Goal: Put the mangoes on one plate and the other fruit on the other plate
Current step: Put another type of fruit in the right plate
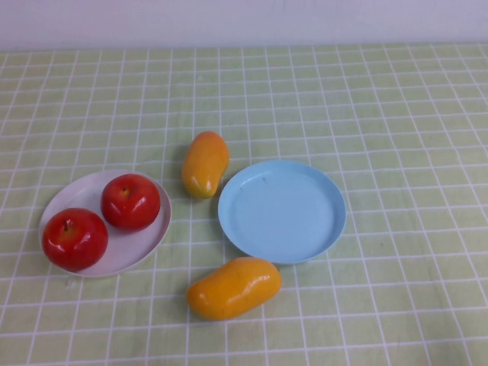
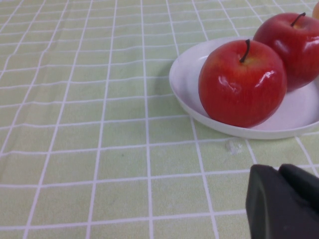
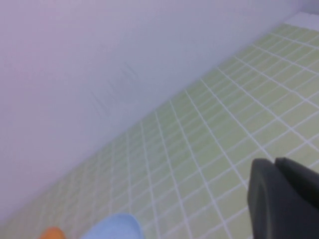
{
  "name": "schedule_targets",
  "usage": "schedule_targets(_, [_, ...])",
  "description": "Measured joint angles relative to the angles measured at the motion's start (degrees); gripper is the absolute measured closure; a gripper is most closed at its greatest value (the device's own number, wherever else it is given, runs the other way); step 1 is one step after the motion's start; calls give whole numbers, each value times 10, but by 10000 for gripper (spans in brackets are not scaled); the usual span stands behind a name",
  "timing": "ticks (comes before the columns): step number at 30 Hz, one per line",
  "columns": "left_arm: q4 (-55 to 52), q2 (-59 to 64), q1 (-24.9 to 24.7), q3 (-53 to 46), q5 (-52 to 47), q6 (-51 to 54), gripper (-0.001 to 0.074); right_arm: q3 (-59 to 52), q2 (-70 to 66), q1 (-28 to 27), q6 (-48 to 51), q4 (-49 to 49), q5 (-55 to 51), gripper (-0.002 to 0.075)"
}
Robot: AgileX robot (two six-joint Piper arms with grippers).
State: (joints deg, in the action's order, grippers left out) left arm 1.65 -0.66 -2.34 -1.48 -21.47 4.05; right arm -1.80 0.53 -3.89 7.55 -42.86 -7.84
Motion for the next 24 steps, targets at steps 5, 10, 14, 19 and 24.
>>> schedule_targets(5, [0,0,0,0,0,0,731,0,0,0,0,-103,15,742])
schedule_targets(10, [0,0,0,0,0,0,731,21,0,0,0,-104,-53,742])
schedule_targets(14, [0,0,0,0,0,0,731,107,-61,0,0,-65,-188,742])
schedule_targets(19, [0,0,0,0,0,0,731,232,-213,0,21,2,-357,742])
schedule_targets(24, [0,0,0,0,0,0,731,328,-345,0,84,52,-461,742])
